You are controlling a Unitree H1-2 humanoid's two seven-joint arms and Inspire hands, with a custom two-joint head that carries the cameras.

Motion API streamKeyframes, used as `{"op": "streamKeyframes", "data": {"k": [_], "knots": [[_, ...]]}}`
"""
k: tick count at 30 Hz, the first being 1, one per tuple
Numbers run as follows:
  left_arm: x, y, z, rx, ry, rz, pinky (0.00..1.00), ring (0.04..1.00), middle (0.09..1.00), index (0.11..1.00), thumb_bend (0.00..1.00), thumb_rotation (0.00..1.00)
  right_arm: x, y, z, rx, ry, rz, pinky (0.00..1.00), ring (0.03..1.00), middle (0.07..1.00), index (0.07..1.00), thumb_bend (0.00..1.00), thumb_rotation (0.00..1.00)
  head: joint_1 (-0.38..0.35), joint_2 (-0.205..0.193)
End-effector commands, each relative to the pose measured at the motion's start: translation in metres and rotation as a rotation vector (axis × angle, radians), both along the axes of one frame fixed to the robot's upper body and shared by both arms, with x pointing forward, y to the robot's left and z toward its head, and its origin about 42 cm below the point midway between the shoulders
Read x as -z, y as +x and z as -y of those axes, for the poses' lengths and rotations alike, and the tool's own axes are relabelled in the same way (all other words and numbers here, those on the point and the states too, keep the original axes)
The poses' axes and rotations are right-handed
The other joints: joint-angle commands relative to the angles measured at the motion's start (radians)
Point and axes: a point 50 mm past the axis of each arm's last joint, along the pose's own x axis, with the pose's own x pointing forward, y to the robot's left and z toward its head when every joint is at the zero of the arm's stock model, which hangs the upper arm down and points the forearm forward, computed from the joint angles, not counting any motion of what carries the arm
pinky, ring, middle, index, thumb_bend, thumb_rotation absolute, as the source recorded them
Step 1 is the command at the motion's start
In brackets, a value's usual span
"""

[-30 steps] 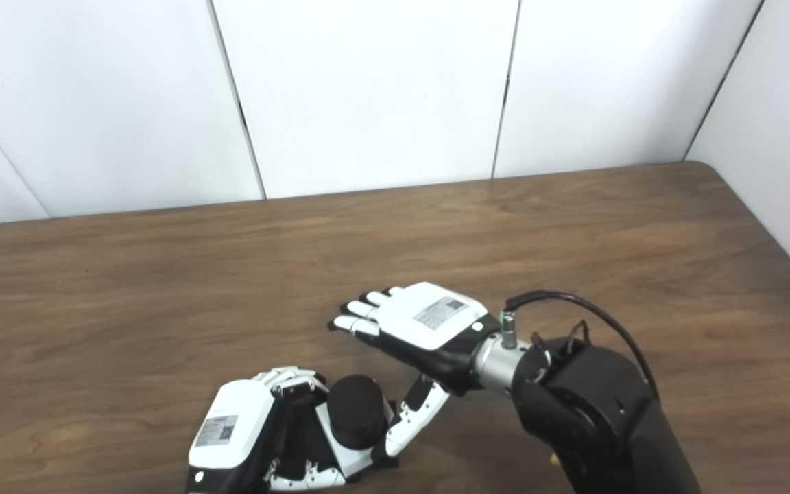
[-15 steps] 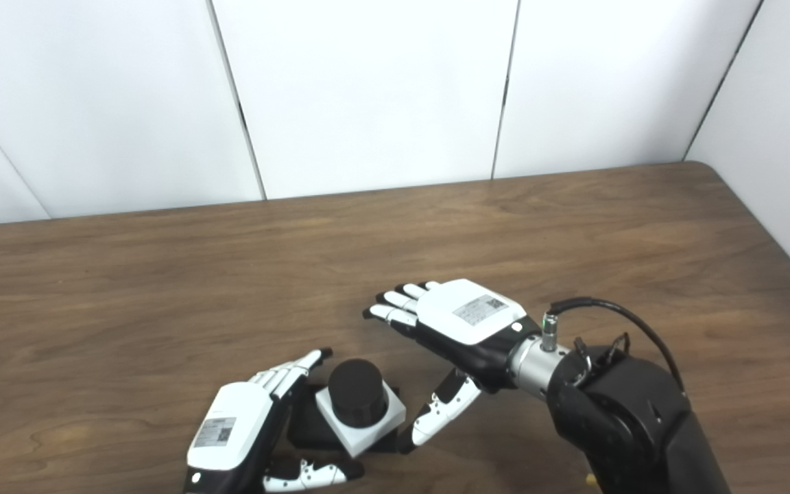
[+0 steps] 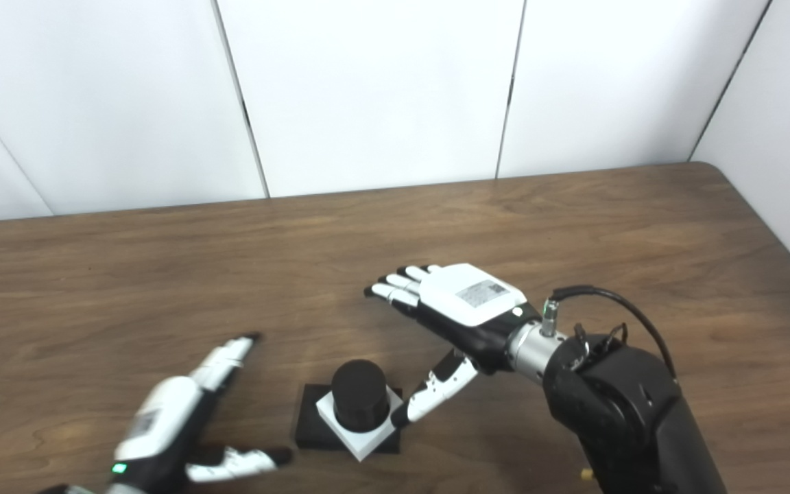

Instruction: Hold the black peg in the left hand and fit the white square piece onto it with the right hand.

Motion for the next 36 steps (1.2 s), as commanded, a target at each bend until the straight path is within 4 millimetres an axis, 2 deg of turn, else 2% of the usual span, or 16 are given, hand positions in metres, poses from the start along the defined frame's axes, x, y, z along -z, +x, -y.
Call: {"op": "streamKeyframes", "data": {"k": [1, 3, 4, 6, 8, 12, 13, 16, 19, 23, 30, 36], "knots": [[-0.010, 0.006, -0.005, -0.064, -0.148, 0.062, 0.87, 0.988, 1.000, 1.000, 1.00, 0.61, -0.001, 0.007, 0.006, 0.058, 0.143, 0.018, 1.00, 1.000, 0.980, 0.964, 0.87, 0.70, 0.001, -0.005], [-0.006, 0.008, -0.011, -0.115, -0.264, 0.072, 0.92, 0.997, 1.000, 1.000, 1.00, 0.61, 0.014, 0.010, 0.014, 0.112, 0.228, 0.000, 1.00, 1.000, 0.987, 0.972, 0.83, 0.75, 0.004, -0.010], [-0.003, 0.009, -0.014, -0.139, -0.324, 0.080, 0.95, 0.999, 1.000, 1.000, 1.00, 0.66, 0.024, 0.011, 0.019, 0.147, 0.275, -0.005, 0.96, 1.000, 0.983, 0.973, 0.80, 0.79, 0.006, -0.012], [0.002, 0.011, -0.019, -0.169, -0.397, 0.085, 0.98, 1.000, 1.000, 1.000, 1.00, 0.73, 0.040, 0.011, 0.027, 0.197, 0.345, -0.014, 0.94, 1.000, 0.983, 0.977, 0.77, 0.82, 0.007, -0.014], [0.009, 0.010, -0.025, -0.197, -0.470, 0.058, 0.99, 1.000, 1.000, 1.000, 0.92, 0.86, 0.056, 0.007, 0.034, 0.255, 0.425, -0.043, 0.92, 0.998, 0.984, 0.986, 0.72, 0.89, 0.007, -0.018], [0.027, 0.012, -0.032, -0.266, -0.656, 0.033, 1.00, 0.977, 0.989, 0.998, 0.82, 0.96, 0.083, -0.010, 0.044, 0.354, 0.646, -0.095, 0.93, 0.964, 0.960, 0.939, 0.61, 0.99, 0.004, -0.017], [0.031, 0.011, -0.033, -0.280, -0.680, 0.023, 1.00, 0.973, 0.986, 1.000, 0.81, 0.98, 0.088, -0.015, 0.045, 0.369, 0.697, -0.102, 0.90, 0.934, 0.951, 0.929, 0.56, 1.00, 0.004, -0.017], [0.039, 0.008, -0.032, -0.297, -0.737, 0.006, 1.00, 0.989, 0.998, 1.000, 0.78, 1.00, 0.101, -0.028, 0.047, 0.414, 0.808, -0.090, 0.83, 0.903, 0.937, 0.916, 0.49, 1.00, 0.000, -0.017], [0.041, 0.004, -0.031, -0.324, -0.794, 0.004, 1.00, 0.986, 0.999, 1.000, 0.73, 1.00, 0.113, -0.040, 0.046, 0.469, 0.930, -0.077, 0.91, 0.931, 0.939, 0.919, 0.48, 1.00, -0.003, -0.017], [0.041, 0.000, -0.028, -0.354, -0.887, 0.019, 0.99, 0.959, 0.978, 0.982, 0.70, 0.97, 0.123, -0.053, 0.043, 0.533, 1.053, -0.057, 0.95, 0.944, 0.930, 0.905, 0.48, 1.00, -0.006, -0.016], [0.042, -0.010, -0.028, -0.373, -0.905, 0.013, 0.95, 0.942, 0.958, 0.965, 0.68, 0.97, 0.126, -0.063, 0.047, 0.564, 1.109, -0.011, 1.00, 0.973, 0.945, 0.915, 0.46, 1.00, -0.002, -0.005], [0.042, -0.013, -0.029, -0.370, -0.885, 0.010, 0.95, 0.939, 0.952, 0.956, 0.65, 0.97, 0.134, -0.067, 0.050, 0.612, 1.165, -0.035, 1.00, 0.952, 0.924, 0.924, 0.49, 1.00, -0.020, -0.003]]}}
